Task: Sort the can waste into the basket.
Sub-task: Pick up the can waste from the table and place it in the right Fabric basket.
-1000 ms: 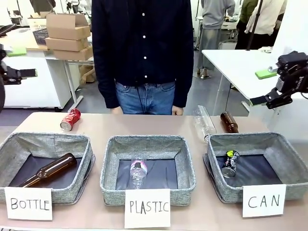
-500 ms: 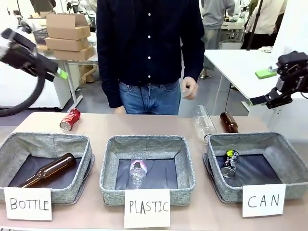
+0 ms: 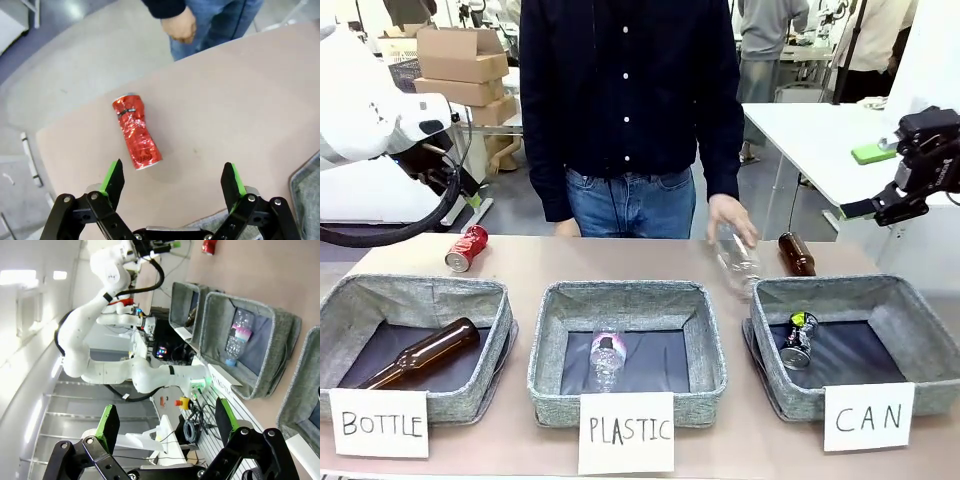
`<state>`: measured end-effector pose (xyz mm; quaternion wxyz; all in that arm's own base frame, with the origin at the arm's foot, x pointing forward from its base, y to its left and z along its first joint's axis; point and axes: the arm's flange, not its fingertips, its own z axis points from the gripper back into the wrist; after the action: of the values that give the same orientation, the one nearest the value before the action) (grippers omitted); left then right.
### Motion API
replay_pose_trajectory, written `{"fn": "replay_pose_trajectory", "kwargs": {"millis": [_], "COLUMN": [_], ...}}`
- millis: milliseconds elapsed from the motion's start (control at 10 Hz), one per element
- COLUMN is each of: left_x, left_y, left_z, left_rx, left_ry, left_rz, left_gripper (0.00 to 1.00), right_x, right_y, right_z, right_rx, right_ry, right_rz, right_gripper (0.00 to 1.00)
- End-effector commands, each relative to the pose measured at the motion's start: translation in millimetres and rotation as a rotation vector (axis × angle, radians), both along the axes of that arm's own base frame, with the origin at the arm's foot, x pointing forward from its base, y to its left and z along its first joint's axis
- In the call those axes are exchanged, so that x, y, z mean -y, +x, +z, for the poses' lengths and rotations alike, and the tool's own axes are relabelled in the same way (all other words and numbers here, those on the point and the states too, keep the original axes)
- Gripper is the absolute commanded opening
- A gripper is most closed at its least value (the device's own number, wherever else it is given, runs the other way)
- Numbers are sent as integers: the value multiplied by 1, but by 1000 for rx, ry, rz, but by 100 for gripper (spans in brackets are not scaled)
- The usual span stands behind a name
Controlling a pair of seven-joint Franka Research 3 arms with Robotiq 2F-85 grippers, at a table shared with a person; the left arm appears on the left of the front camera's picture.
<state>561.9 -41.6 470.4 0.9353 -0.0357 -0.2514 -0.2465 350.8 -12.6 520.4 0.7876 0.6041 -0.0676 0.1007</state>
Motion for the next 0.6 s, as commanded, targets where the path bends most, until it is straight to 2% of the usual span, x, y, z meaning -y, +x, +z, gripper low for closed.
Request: {"fn": "replay_pose_trajectory", "kwargs": {"millis": [0, 100, 200, 300, 400, 500], "left_x": [-7, 0, -11, -14, -14, -13], "left_y": [-12, 0, 28, 43, 53, 67], "left_z": [9, 0, -21, -38, -53, -66], "left_rx": [4, 0, -93, -139, -173, -174], "left_ry": [-39, 0, -1, -10, -16, -7], "left_rz": [-53, 0, 86, 110, 121, 180], "left_gripper": [100, 100, 100, 100, 100, 100], "right_x": [2, 2, 2, 2, 2, 2], "right_y": [0, 0, 0, 0, 0, 0], "right_z": [1, 1, 1, 1, 1, 1], "right_rx": [27, 27, 27, 27, 27, 27], "right_ry": [-2, -2, -2, -2, -2, -2], "right_rz": [14, 14, 14, 14, 14, 14], "right_gripper": [100, 100, 100, 100, 100, 100]}}
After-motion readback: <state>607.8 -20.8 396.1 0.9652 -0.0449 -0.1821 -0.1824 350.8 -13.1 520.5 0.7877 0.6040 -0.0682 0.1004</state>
